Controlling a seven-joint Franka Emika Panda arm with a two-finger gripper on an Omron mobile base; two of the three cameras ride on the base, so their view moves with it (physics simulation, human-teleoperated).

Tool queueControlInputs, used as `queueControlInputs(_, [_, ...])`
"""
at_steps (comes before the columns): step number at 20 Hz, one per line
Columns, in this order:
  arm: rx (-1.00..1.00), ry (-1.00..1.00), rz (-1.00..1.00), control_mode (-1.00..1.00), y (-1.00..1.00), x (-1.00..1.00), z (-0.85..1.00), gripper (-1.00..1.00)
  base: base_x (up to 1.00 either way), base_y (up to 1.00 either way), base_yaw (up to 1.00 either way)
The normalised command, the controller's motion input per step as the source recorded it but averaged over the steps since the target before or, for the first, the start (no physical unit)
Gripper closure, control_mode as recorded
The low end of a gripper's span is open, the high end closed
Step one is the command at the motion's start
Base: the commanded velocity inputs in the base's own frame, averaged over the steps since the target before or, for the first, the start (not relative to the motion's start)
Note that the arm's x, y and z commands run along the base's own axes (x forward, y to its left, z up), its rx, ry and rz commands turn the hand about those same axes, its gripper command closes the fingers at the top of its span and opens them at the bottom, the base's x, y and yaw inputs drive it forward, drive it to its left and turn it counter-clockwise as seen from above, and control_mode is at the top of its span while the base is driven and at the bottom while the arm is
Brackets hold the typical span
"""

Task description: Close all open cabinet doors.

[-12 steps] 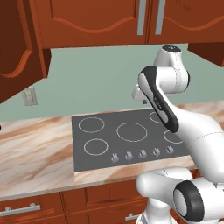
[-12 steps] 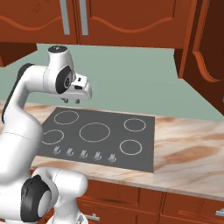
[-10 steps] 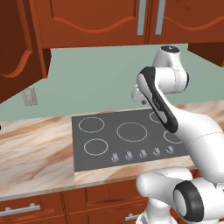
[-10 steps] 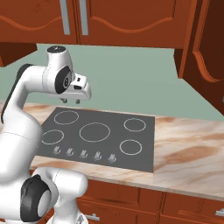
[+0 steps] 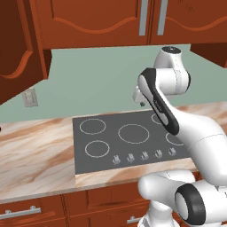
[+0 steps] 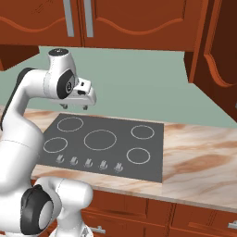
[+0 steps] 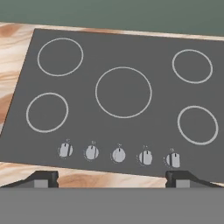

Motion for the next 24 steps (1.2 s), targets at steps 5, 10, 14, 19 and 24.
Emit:
queueControlInputs(5, [0.0, 0.0, 0.0, -1.0, 0.0, 0.0, 0.0, -1.0, 0.0, 0.0, 0.0])
queueControlInputs(10, [0.0, 0.0, 0.0, -1.0, 0.0, 0.0, 0.0, -1.0, 0.0, 0.0, 0.0])
queueControlInputs(14, [0.0, 0.0, 0.0, -1.0, 0.0, 0.0, 0.0, -1.0, 0.0, 0.0, 0.0])
queueControlInputs(19, [0.0, 0.01, 0.0, -1.0, 0.0, 0.03, 0.0, -1.0, 0.0, 0.0, 0.0])
queueControlInputs(24, [-0.01, 0.03, 0.0, -1.0, 0.04, 0.04, 0.0, -1.0, 0.0, 0.0, 0.0])
